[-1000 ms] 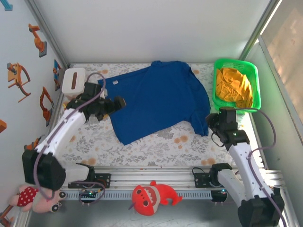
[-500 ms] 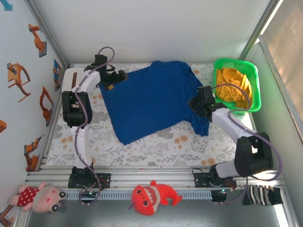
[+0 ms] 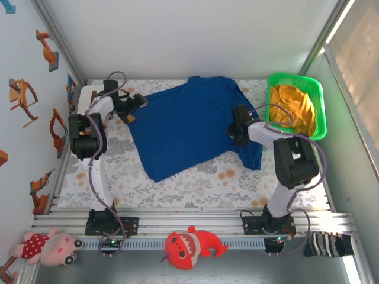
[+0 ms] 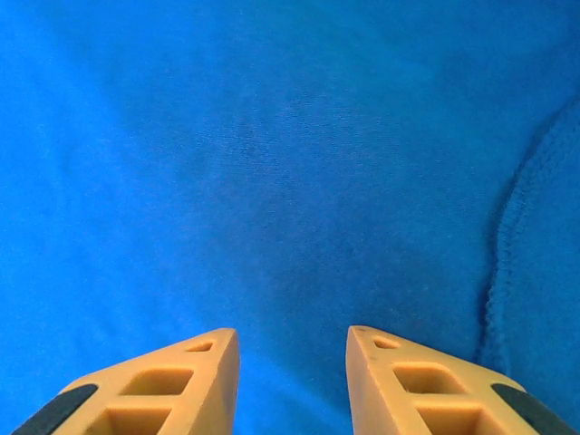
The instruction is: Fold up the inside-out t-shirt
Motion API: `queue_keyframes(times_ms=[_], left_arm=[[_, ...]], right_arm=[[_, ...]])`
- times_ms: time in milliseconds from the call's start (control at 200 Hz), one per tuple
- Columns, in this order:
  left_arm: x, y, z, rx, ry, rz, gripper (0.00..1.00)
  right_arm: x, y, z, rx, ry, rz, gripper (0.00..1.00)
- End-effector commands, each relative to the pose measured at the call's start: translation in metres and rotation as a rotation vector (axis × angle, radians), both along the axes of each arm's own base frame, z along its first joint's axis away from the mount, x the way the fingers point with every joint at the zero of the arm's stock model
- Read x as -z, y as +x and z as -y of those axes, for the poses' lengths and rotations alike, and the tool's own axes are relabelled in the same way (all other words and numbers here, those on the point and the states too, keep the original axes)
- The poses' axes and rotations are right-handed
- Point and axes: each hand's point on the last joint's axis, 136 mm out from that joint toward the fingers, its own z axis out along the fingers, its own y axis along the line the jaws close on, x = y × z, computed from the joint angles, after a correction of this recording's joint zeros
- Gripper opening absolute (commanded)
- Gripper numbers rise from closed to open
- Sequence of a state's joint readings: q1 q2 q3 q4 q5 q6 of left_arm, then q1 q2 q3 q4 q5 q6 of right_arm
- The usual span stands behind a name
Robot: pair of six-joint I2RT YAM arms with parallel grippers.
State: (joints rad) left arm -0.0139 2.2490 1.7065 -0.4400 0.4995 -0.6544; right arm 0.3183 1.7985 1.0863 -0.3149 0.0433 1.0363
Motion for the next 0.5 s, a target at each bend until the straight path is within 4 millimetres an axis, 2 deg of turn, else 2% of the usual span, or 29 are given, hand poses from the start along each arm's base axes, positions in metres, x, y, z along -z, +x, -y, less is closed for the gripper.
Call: queue_keyframes(times_ms=[0,205,350,496], left_arm=[[0.031,-0.035,-0.018,-0.082,-0.013,-0.153,0.98],[0.027,-0.083,-0.053,-0.189,0.03,-0.22,0.97],[0.026,-0.121,-0.06,-0.296,-0.029,-0.242,0.97],[0.028,-0.159,-0.057,-0.349,-0.054,-0.278,0.96]], right_arm=[[0.015,-0.005,0.004,0.057,-0.022,-0.08,0.35],[0.034,0.008,-0.003,0.045,-0.034,-0.154,0.36],[0.043,0.03,-0.012,0.021,-0.032,-0.192,0.36],[0.05,0.054,-0.012,0.027,-0.017,-0.212,0.36]])
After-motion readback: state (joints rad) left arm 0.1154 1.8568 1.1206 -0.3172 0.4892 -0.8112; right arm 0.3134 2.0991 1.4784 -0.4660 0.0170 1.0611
